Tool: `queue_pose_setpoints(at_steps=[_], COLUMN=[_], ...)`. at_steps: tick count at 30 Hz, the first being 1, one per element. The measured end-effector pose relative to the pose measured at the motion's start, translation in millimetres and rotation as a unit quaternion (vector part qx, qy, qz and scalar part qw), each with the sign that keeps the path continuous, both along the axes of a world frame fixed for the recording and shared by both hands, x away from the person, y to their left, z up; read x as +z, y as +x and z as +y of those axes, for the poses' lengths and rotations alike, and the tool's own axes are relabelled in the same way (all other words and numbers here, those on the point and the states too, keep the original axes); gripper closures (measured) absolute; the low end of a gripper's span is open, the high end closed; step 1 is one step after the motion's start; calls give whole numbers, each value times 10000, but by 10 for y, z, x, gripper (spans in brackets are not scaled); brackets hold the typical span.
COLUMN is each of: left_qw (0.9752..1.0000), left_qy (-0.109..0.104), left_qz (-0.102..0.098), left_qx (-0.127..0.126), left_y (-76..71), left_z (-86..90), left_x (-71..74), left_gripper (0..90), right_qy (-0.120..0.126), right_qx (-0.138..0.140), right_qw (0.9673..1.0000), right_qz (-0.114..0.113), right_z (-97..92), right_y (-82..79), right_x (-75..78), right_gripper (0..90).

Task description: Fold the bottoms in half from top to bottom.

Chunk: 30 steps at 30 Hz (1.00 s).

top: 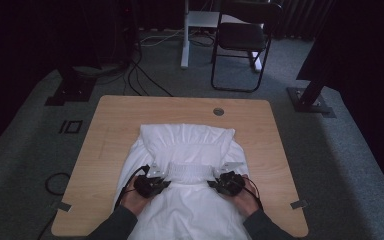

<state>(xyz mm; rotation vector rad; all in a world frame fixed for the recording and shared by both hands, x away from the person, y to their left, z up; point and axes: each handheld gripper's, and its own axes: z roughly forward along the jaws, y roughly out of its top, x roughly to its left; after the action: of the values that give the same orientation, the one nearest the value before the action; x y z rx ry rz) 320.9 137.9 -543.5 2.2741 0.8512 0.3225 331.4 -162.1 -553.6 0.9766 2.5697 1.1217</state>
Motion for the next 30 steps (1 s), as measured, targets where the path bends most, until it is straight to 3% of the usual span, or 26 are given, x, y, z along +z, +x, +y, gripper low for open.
queue_pose_setpoints(at_steps=[1, 3, 9, 11, 12, 13, 15, 20, 21, 23, 24, 25, 26, 28, 30], left_qw=[10000, 9998, 9984, 9981, 9975, 9975, 9971, 9965, 9969, 9979, 9979, 9976, 9971, 9947, 9896], left_qy=[72, 139, 486, 537, 614, 614, 581, 626, 578, 291, 291, -36, -146, -420, -802], left_qz=[-7, -28, -255, -265, -261, -261, -199, -163, -199, -267, -267, -491, -588, -832, -1138], left_qx=[62, 118, 119, 156, 232, 232, 454, 525, 497, 523, 523, 480, 464, 425, 365], left_y=[44, 98, 419, 498, 665, 665, 899, 1018, 1017, 980, 980, 904, 872, 787, 664], left_z=[-50, -113, -200, -188, -145, -145, -89, -104, -97, -48, -48, 14, 27, 54, 92], left_x=[12, 19, 39, 45, 60, 60, 73, 118, 149, 263, 263, 462, 554, 766, 996], left_gripper=[854, 853, 852, 852, 851, 850, 848, 857, 857, 859, 860, 860, 860, 860, 862], right_qy=[-215, -314, -320, -342, -325, -294, -265, -341, -341, -247, -247, -169, 33, 91, 93], right_qx=[2, -40, -335, -410, -451, -477, -487, -547, -547, -526, -526, -527, -496, -487, -503], right_qw=[9995, 9990, 9988, 9985, 9984, 9984, 9984, 9979, 9979, 9981, 9981, 9981, 9972, 9948, 9894], right_qz=[-237, -331, -171, -146, -119, -94, -62, -13, -13, -204, -204, -264, -559, -893, -1363], right_z=[24, 27, 47, 91, 110, 125, 157, 210, 210, 187, 187, 170, 120, 93, 66], right_y=[131, 271, 744, 823, 852, 877, 919, 1017, 1017, 992, 992, 974, 896, 822, 722], right_x=[9, 19, 53, 62, 64, 64, 65, 112, 112, 205, 205, 249, 438, 624, 832], right_gripper=[824, 824, 824, 822, 821, 820, 820, 820, 820, 820, 820, 820, 820, 820, 821])
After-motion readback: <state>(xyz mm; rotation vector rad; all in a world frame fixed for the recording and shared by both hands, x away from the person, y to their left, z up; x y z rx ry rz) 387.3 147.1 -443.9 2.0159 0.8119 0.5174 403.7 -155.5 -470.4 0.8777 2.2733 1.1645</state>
